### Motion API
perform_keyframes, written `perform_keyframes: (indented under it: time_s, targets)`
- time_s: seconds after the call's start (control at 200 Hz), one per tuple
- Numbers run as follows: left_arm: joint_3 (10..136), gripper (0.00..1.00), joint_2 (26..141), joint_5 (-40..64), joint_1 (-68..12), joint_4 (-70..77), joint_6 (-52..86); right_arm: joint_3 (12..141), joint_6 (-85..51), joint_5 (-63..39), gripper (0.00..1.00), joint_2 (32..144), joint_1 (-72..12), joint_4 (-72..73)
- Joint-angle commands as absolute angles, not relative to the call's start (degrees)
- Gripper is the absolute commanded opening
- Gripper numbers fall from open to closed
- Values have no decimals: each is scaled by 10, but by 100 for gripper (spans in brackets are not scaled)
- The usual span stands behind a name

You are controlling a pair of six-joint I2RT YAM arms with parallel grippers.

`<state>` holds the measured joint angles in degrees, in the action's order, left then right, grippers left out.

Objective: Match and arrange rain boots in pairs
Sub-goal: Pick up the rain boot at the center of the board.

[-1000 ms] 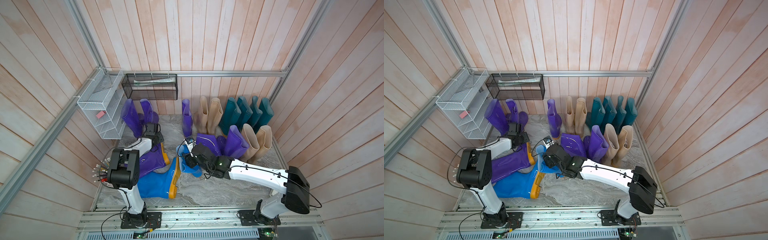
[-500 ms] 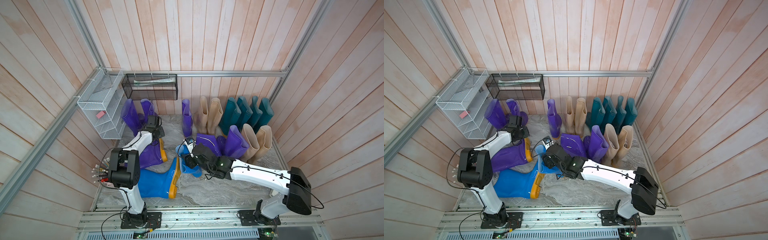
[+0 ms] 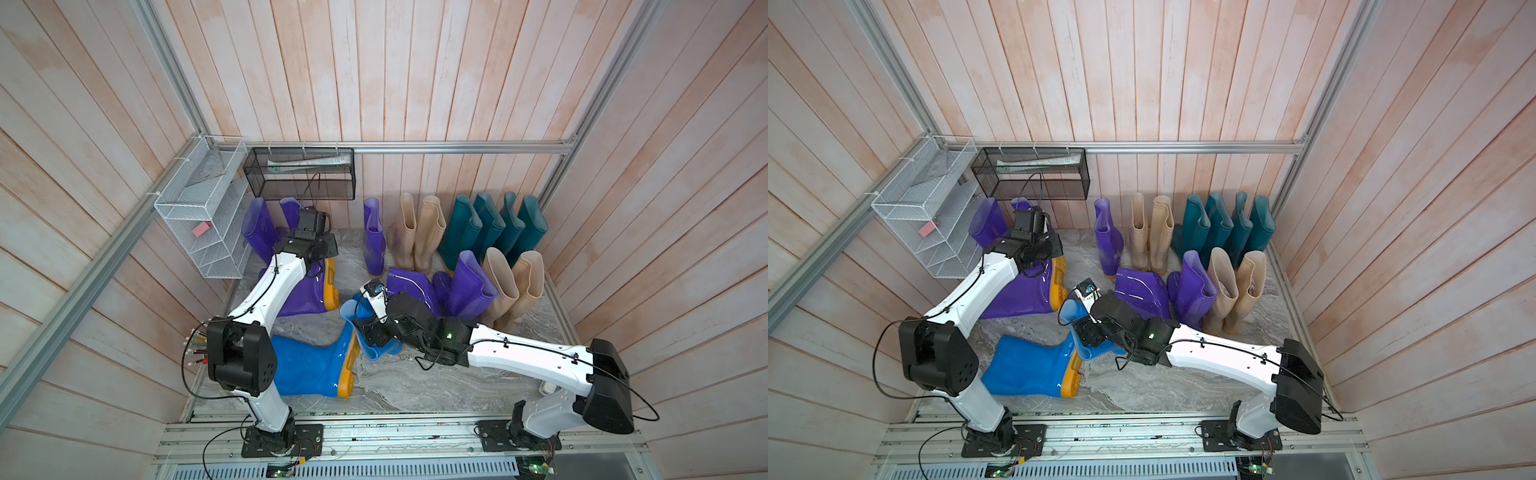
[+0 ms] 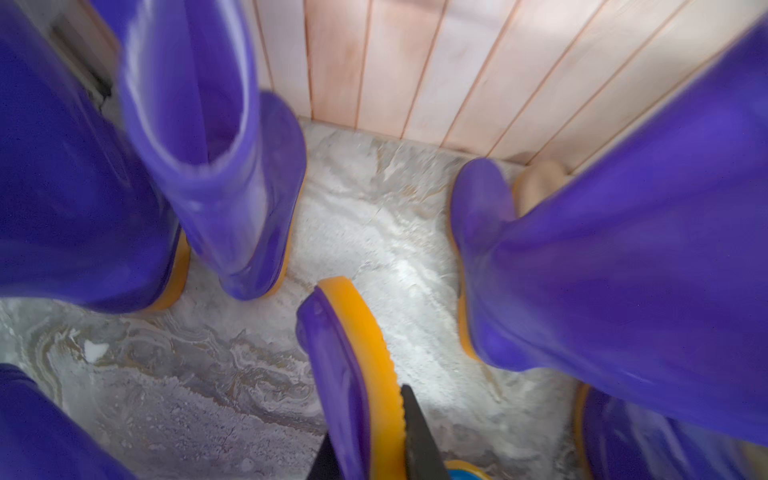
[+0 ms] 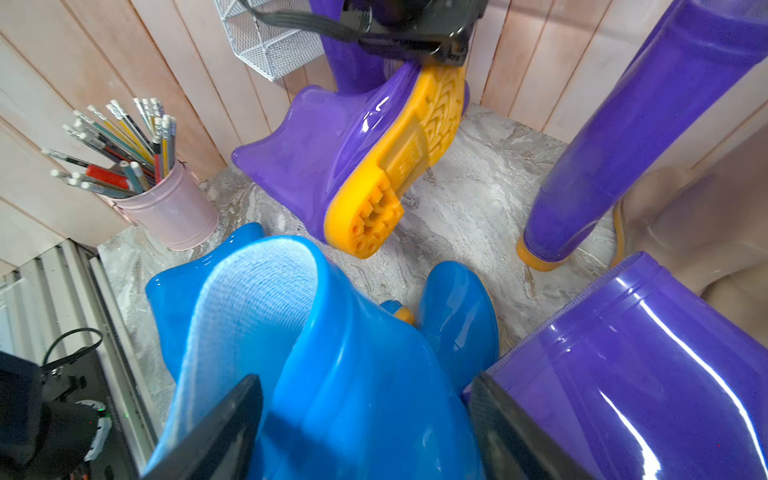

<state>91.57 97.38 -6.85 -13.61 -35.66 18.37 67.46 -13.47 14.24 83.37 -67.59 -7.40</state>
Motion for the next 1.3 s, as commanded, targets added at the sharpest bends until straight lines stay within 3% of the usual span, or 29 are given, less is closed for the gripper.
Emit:
perform_keyframes:
  time_s: [0.0,0.445,0.62,0.695,1.105,1.295]
  targets:
    - [959,0,937,-99,-152,-391,162,690,-125,119,83,799,-678,-86]
    - [1063,0,899,-142,-173,-441,128,762,-127,12,85,813,-682,-68]
    - [1072,0,890,-108,-174,-433,139,758,-124,115,92,795,-670,-58]
    - [1071,0,880,-84,-177,-425,151,763,-121,110,96,804,-642,-54]
    - [1069,0,841,-2,-190,-394,185,819,-214,-278,98,905,-470,111]
    - [1062,0,835,12,-199,-376,199,875,-275,-332,98,976,-463,155]
